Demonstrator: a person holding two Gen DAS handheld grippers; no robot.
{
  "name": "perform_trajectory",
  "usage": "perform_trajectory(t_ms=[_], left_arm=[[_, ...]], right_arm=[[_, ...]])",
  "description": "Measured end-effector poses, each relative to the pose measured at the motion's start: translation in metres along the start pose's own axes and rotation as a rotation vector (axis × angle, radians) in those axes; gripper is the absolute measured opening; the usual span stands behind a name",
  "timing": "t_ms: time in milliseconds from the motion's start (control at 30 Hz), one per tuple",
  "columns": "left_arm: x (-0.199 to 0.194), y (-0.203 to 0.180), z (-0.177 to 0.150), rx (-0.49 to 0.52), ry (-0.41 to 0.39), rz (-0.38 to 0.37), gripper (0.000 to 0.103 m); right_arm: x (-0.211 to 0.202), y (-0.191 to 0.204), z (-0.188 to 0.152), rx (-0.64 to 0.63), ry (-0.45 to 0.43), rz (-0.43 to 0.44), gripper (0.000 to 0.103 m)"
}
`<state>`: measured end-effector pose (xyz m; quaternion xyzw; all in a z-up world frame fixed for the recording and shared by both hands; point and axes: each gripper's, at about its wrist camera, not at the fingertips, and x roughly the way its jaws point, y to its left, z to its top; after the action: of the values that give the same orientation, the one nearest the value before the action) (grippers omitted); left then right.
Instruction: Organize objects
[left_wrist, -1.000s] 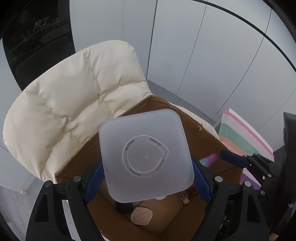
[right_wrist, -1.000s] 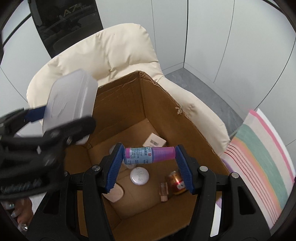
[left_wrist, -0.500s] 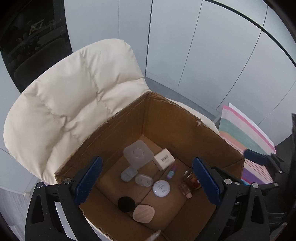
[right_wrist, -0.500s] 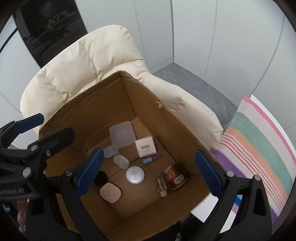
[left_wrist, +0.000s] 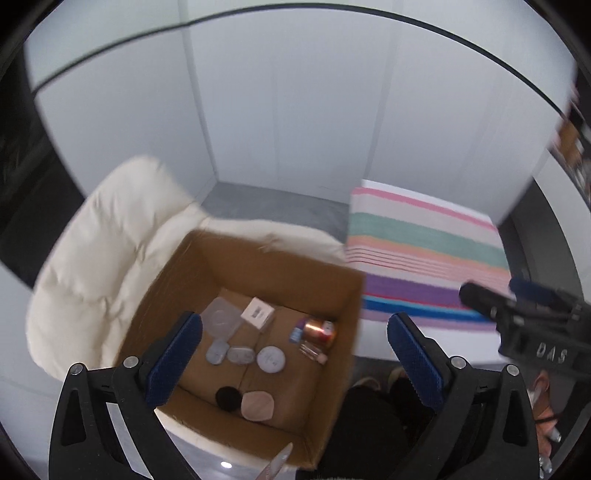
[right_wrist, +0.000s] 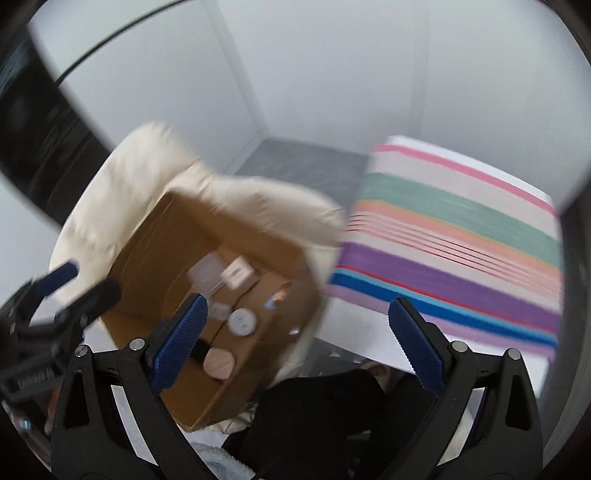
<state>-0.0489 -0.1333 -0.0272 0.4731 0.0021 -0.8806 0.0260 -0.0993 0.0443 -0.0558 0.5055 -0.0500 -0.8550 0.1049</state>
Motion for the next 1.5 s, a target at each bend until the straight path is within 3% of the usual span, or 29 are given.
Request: perform_trajectory(t_ms=[133,267,400,533,767,1500], left_arm=[[-0.055,-0.044,0.010,0.092,-0.037,0.006,0.101],[-0.090,-0.073,0.017,0.123,-0.012,-0.034,0.101],[-0.113,-0.099,0.019,0.144,0.006,0.079,0.101],[-0.128,-0.120,0.021,0.164,0.021,0.024,0.103],[-0.130,-0.124,0.013,0.138,0.064,0.018,0.103],[-0.129,-0.119,0.007,0.159,0.073,0.029,0.103]], right_arm=[[-0.064,-0.020,-0.011,0.038,-0.062,-0.136,0.100],[-0.122,-0.034,-0.029,0.061,-0.120,-0.276,0.100],[-0.164,-0.059,-0.041,0.161,-0.137,-0.220,0.100],[-0.188,-0.076,-0.046,0.239,-0.130,-0.190,0.100],[-0.203,-0.082,-0.063,0.253,-0.134,-0.196,0.100],[-0.202,-0.071,-0.070,0.212,-0.125,-0.223,0.100]])
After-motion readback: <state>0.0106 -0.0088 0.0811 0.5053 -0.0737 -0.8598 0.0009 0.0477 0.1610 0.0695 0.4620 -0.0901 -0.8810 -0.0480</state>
